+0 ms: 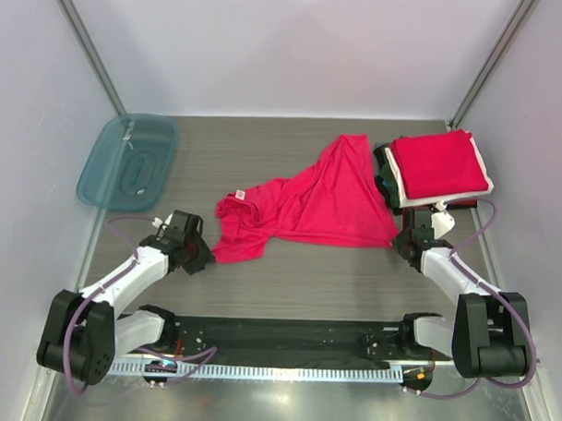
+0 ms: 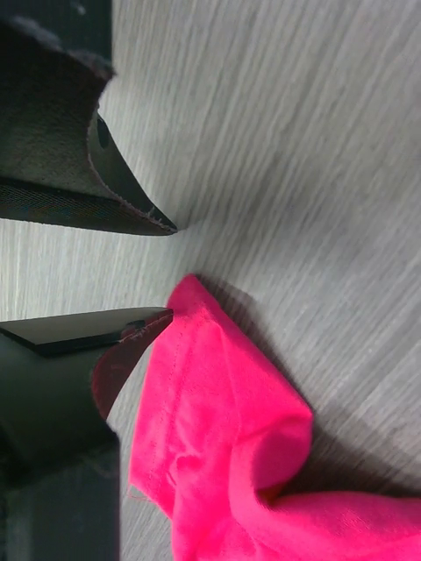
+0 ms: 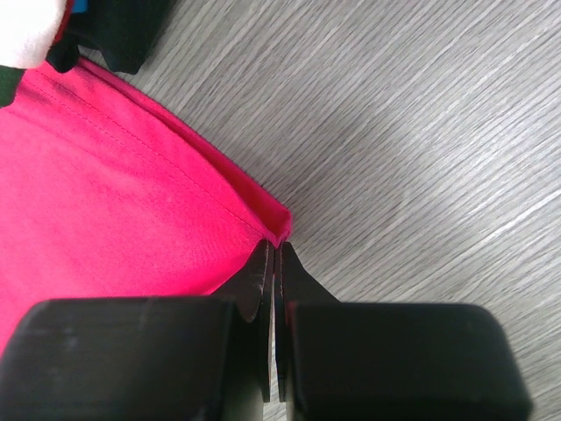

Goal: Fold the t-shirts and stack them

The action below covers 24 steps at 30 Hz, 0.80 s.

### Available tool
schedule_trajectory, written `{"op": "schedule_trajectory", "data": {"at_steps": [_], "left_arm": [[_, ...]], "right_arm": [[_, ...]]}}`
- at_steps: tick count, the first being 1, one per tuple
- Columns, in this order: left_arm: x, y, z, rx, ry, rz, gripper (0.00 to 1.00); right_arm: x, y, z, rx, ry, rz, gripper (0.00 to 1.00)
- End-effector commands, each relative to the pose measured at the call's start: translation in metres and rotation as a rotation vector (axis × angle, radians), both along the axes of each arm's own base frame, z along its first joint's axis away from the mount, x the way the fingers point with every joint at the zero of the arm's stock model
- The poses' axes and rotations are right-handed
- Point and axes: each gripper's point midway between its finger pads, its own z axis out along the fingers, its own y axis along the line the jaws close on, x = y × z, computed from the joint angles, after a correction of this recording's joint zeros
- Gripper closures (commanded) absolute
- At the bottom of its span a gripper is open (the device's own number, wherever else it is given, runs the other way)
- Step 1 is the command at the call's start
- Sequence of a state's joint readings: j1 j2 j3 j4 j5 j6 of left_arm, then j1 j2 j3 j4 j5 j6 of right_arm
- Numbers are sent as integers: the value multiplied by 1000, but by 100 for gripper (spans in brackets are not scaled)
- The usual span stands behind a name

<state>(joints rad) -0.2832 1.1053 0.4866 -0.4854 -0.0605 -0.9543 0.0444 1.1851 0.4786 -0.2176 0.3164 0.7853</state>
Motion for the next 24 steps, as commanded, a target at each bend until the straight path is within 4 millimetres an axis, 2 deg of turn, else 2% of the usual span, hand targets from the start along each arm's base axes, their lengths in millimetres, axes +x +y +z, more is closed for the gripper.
{"op": "schedule_trajectory", "data": {"at_steps": [1, 7, 12, 13, 16, 17, 19, 24], "left_arm": [[22, -3, 10, 7, -66, 11, 61], [27, -6, 3, 7, -53, 4, 61], [26, -6, -5, 14, -46, 4, 67], [28, -8, -7, 5, -57, -6, 73], [31, -12, -8, -6, -71, -28, 81], [31, -12, -9, -5, -72, -31, 92], [33, -13, -5, -7, -87, -38, 100], [41, -19, 27, -42, -164, -52, 100]], "right_arm": [[8, -5, 7, -15, -45, -24, 99], [8, -4, 8, -15, -47, -21, 99], [8, -4, 7, -12, -47, -18, 99], [8, -4, 8, -12, -49, -18, 99], [8, -3, 7, -10, -47, -16, 99], [8, -3, 7, -11, -47, -16, 99], [9, -3, 9, -11, -51, -14, 99], [10, 1, 16, -2, -41, 18, 99]]}}
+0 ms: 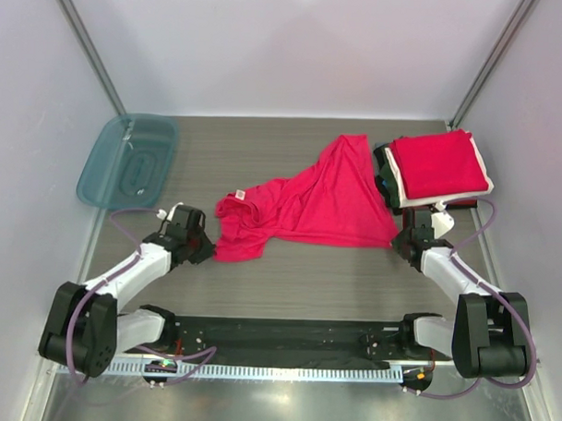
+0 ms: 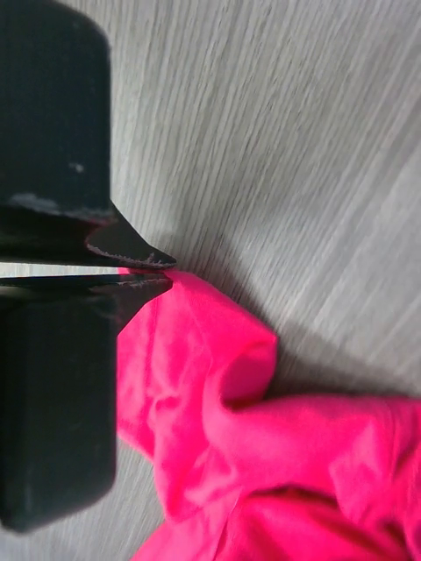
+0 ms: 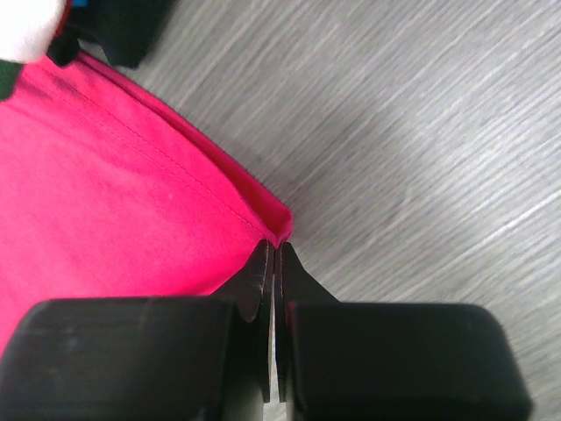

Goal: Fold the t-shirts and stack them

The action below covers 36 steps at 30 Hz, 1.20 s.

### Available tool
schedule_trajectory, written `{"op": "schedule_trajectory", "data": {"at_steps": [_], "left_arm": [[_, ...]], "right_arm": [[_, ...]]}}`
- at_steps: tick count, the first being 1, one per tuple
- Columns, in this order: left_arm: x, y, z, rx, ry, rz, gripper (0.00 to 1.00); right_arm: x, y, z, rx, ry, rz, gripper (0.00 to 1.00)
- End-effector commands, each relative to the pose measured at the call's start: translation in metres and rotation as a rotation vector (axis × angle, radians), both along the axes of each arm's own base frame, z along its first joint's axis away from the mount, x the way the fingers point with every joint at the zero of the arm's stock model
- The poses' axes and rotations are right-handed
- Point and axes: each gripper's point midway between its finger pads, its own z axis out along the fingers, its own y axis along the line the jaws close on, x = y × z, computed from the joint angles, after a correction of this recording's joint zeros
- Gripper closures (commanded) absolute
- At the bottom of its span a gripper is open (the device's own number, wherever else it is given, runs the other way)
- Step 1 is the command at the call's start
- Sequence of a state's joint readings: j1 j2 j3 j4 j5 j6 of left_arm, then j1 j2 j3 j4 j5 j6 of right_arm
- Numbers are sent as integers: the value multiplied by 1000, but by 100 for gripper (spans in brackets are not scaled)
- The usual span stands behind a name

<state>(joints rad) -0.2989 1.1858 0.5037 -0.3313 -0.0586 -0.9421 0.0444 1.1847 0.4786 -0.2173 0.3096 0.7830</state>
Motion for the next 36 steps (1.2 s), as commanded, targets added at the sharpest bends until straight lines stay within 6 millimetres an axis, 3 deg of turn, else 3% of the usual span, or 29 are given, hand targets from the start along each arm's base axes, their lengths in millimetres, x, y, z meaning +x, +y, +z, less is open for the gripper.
{"op": "schedule_trajectory", "data": {"at_steps": [1, 6, 7, 9, 10, 11, 12, 13, 14, 15, 16, 17, 18, 19, 21, 22, 23, 24, 27, 28, 29, 31, 34, 36], "left_arm": [[11, -5, 32, -24, -90, -27, 100], [43, -13, 87, -61, -186, -31, 100], [58, -17, 108, -89, -223, -28, 100], [75, -19, 130, -157, -247, -16, 100], [83, -23, 145, -190, -269, -20, 100], [100, -20, 173, -206, -326, -5, 100], [107, -21, 190, -220, -353, 0, 100], [118, -20, 226, -233, -422, 4, 100], [123, -15, 243, -236, -451, 18, 100], [123, -12, 260, -243, -470, 22, 100], [127, -10, 300, -258, -551, 17, 100], [126, -7, 320, -264, -590, 19, 100], [118, -4, 342, -264, -636, 17, 100], [113, -1, 377, -261, -716, 9, 100], [93, 2, 415, -256, -803, -2, 100], [79, 5, 448, -254, -883, -12, 100], [70, 8, 464, -246, -924, -10, 100], [46, 13, 498, -247, -1014, -11, 100], [5, 25, 545, -228, -1161, 3, 100], [-23, 30, 572, -234, -1251, 4, 100], [-39, 32, 585, -233, -1299, 2, 100], [-78, 39, 616, -240, -1419, 4, 100], [-111, 47, 641, -234, -1517, 22, 100], [-114, 50, 647, -228, -1532, 34, 100]], "right_arm": [[12, 2, 23, 1, -42, 21, 99], [36, 14, 62, 48, -126, 62, 99], [47, 16, 81, 56, -170, 68, 99], [59, 19, 97, 69, -194, 80, 99], [72, 21, 124, 73, -241, 88, 99], [79, 26, 134, 90, -256, 106, 99], [86, 29, 145, 99, -266, 119, 99], [97, 32, 175, 108, -316, 131, 99], [101, 37, 189, 126, -334, 159, 99], [110, 41, 224, 130, -401, 182, 99], [109, 43, 239, 132, -418, 199, 99], [110, 45, 256, 130, -449, 222, 99], [107, 46, 292, 120, -527, 236, 99], [103, 48, 309, 119, -561, 253, 99], [92, 52, 358, 104, -672, 306, 99], [78, 52, 382, 95, -734, 314, 99], [69, 58, 399, 106, -775, 348, 99], [57, 63, 427, 109, -843, 382, 99], [12, 67, 487, 99, -1006, 429, 99], [1, 67, 500, 89, -1050, 433, 99], [-22, 65, 518, 77, -1116, 434, 99], [-46, 60, 540, 56, -1198, 411, 99], [-84, 49, 563, 48, -1297, 352, 99], [-97, 41, 571, 39, -1333, 308, 99]]}}
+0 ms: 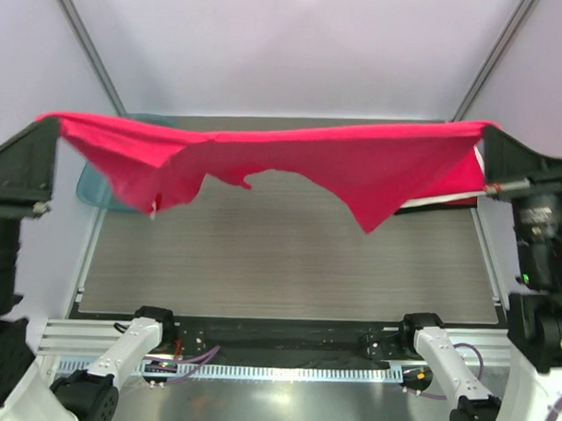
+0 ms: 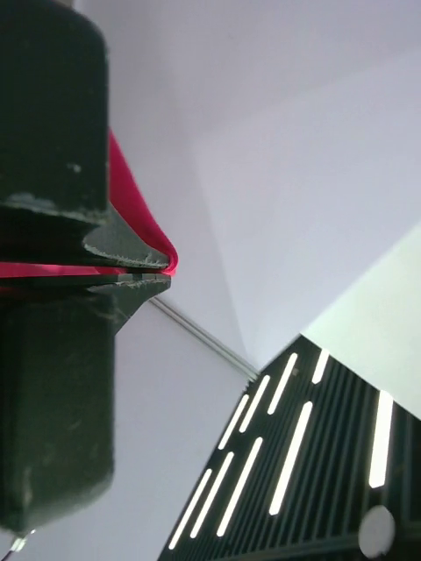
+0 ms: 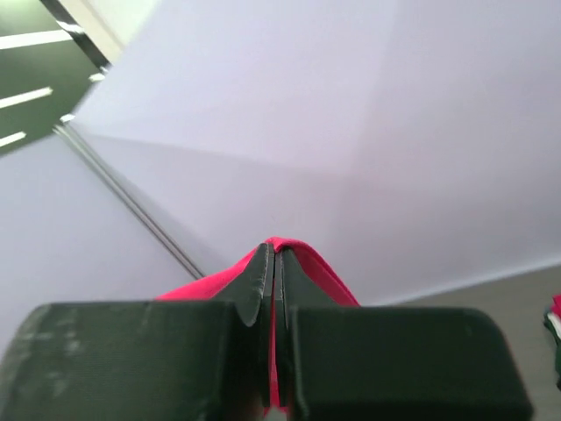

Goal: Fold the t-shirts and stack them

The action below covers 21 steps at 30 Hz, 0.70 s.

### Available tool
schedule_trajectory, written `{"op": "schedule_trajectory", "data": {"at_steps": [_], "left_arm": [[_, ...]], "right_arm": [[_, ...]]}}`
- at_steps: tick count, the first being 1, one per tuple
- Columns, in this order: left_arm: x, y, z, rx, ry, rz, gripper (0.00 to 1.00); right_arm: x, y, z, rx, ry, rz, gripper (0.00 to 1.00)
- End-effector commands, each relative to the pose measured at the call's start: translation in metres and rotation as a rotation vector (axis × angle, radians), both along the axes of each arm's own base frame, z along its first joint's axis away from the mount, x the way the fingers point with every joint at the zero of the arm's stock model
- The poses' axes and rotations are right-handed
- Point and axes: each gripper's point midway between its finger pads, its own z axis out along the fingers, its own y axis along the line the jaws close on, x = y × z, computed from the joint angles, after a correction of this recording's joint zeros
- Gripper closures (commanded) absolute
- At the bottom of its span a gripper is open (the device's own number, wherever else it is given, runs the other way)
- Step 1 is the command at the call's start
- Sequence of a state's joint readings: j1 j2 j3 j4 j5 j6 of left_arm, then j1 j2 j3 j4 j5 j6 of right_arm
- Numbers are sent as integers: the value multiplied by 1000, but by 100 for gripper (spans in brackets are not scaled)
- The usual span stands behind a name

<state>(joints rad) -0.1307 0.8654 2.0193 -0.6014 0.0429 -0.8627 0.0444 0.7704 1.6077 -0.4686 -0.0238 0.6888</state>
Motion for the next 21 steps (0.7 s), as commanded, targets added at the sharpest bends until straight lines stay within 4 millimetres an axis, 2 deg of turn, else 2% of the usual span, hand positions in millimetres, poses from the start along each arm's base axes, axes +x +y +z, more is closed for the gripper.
{"op": "schedule_trajectory", "data": {"at_steps": [1, 2, 5, 6, 7, 8, 9, 10, 11, 12, 13, 14, 15, 16, 17, 18, 19, 20, 21], "left_arm": [[11, 6, 6, 9, 2, 50, 100], [24, 4, 5, 9, 26, 48, 100], [49, -2, 0, -2, 76, 23, 100], [71, -7, -6, -1, 113, 9, 100], [92, -11, -18, 0, 160, 2, 100], [108, -13, -26, 2, 191, -2, 100], [136, -16, -40, 6, 247, 3, 100], [156, -17, -57, 10, 296, 8, 99], [172, -20, -67, 11, 331, 7, 100], [202, -24, -87, 16, 387, 7, 100], [216, -25, -95, 18, 412, 8, 100], [231, -27, -105, 18, 440, 8, 100], [244, -29, -110, 15, 450, 0, 100], [270, -28, -123, 9, 491, 2, 100], [283, -27, -125, -17, 499, -8, 100], [287, -29, -113, -21, 477, -45, 100], [319, -23, -128, -33, 518, -42, 100], [328, -21, -127, -38, 523, -49, 100], [326, -15, -95, -50, 458, -45, 100]], "right_arm": [[-18, -12, 21, 35, -75, -56, 99], [-19, -12, 22, 43, -77, -54, 99], [-5, -12, 16, 59, -47, -55, 99], [3, -11, 9, 65, -23, -51, 99], [22, -10, 0, 72, 20, -47, 99], [33, -8, -7, 80, 46, -40, 99], [46, -4, -19, 91, 86, -17, 99], [59, -1, -27, 95, 111, -7, 99], [81, 0, -40, 101, 158, -7, 99], [96, 10, -53, 98, 201, 44, 99], [108, 13, -59, 100, 219, 57, 99], [136, 18, -79, 100, 285, 73, 99], [149, 21, -85, 99, 308, 89, 99], [161, 25, -89, 97, 325, 111, 99], [191, 28, -111, 96, 393, 115, 99], [198, 28, -97, 96, 370, 115, 99], [209, 26, -96, 102, 375, 102, 99], [217, 24, -91, 114, 370, 95, 99], [231, 24, -79, 126, 352, 98, 99]]}}
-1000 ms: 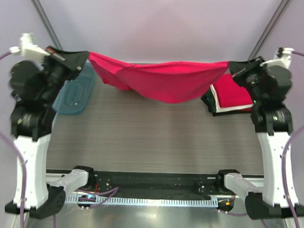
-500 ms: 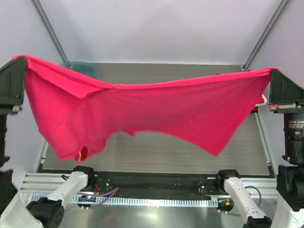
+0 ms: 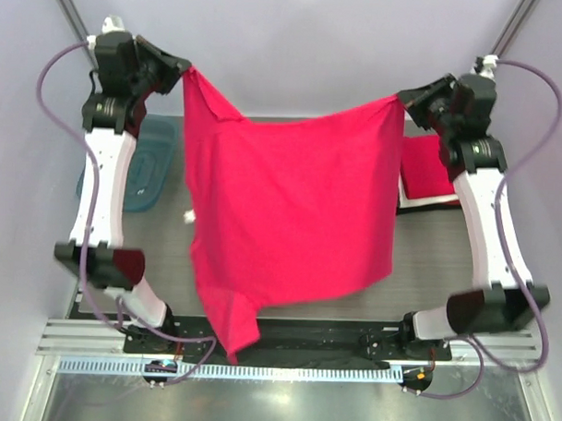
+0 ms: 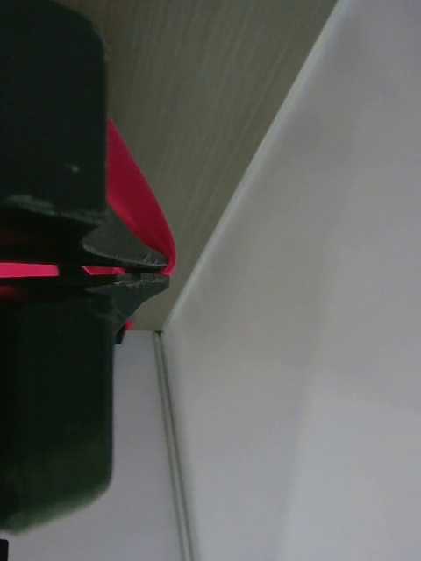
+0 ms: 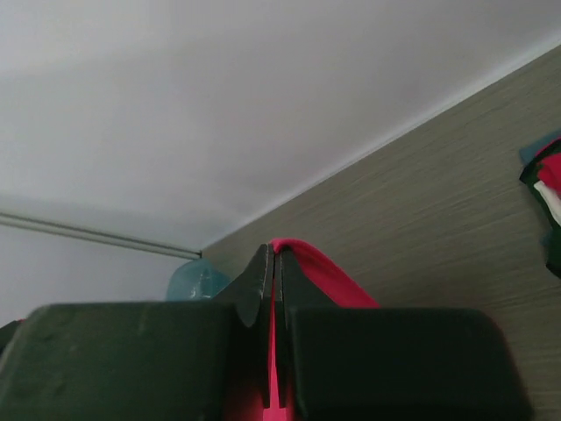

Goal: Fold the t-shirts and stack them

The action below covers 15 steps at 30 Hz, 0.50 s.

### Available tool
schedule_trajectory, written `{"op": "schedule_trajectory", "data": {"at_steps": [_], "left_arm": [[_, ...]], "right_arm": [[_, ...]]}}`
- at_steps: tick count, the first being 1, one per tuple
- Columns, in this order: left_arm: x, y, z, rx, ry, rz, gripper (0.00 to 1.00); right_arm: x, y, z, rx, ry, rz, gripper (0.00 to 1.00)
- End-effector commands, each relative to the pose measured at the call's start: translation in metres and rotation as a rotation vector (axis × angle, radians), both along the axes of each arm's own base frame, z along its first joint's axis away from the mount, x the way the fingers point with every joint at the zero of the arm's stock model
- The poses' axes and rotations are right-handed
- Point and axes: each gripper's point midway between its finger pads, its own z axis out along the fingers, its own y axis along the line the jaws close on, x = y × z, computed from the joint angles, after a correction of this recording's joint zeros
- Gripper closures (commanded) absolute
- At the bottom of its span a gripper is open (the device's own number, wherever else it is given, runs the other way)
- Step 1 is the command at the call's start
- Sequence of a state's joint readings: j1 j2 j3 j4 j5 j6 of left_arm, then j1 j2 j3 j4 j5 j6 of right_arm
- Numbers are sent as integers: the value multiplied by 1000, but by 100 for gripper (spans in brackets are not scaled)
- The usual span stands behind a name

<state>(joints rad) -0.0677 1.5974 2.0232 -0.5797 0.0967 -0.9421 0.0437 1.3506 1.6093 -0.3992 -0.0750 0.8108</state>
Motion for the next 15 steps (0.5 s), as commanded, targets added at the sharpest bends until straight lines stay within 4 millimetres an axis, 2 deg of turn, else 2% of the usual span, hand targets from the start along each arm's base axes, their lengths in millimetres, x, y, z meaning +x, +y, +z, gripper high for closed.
{"op": "schedule_trajectory", "data": {"at_steps": [1, 2, 3, 4, 5, 6, 7, 8, 9, 10, 11, 13, 14, 15], "left_arm": [[-17, 10, 111, -63, -269, -42, 100], [2, 10, 101, -63, -239, -45, 100], [-11, 10, 132, -62, -321, -46, 100], [-10, 10, 138, -65, -341, -43, 100], [-16, 11, 153, -67, -398, -42, 100], [-8, 26, 147, -68, -394, -10, 100], [-9, 27, 151, -77, -413, -9, 100], [-8, 28, 154, -76, -436, -7, 100], [0, 29, 141, -73, -409, -3, 100], [5, 30, 133, -67, -398, 3, 100], [19, 32, 112, -68, -366, 10, 100], [34, 32, 86, -71, -330, 15, 100], [45, 33, 61, -72, -289, 19, 100], [50, 33, 49, -71, -266, 17, 100]], "right_arm": [[6, 4, 78, 55, -178, 46, 99], [11, 8, 86, 92, -183, 77, 99], [27, -6, 96, 107, -199, 64, 99], [31, -6, 102, 122, -208, 83, 99], [37, -1, 103, 142, -202, 119, 99], [38, -1, 115, 141, -230, 132, 99], [55, 2, 101, 150, -196, 151, 99], [59, 8, 98, 155, -187, 190, 99], [63, 11, 96, 166, -181, 214, 99], [78, 15, 78, 180, -144, 235, 99], [83, 20, 67, 197, -124, 271, 99], [99, 24, 38, 215, -78, 298, 99], [106, 28, 10, 233, -27, 313, 99], [110, 29, 4, 240, -41, 321, 99]]}}
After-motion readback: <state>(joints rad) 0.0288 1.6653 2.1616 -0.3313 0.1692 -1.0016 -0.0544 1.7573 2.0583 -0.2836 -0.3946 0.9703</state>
